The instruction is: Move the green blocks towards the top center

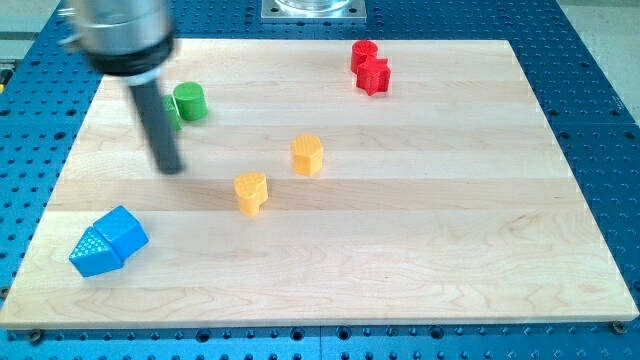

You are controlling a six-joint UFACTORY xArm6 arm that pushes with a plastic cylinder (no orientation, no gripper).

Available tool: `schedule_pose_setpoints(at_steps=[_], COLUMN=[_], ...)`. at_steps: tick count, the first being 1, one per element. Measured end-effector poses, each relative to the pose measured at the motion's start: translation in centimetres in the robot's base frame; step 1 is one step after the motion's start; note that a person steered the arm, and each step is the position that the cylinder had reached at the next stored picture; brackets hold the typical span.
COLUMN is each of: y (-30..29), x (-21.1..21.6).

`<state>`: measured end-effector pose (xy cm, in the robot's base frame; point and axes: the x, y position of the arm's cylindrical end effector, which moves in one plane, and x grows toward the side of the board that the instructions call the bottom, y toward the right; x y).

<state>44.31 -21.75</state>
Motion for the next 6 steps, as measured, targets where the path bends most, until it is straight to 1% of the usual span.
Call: schedule_pose_setpoints(at_steps=[1,2,3,4,5,6], y=[-3.5,1.4,0.4,5.9,13.8,18.0], x=[-2.0,-7.6,-9.7,-13.1,-15.9,-16.6])
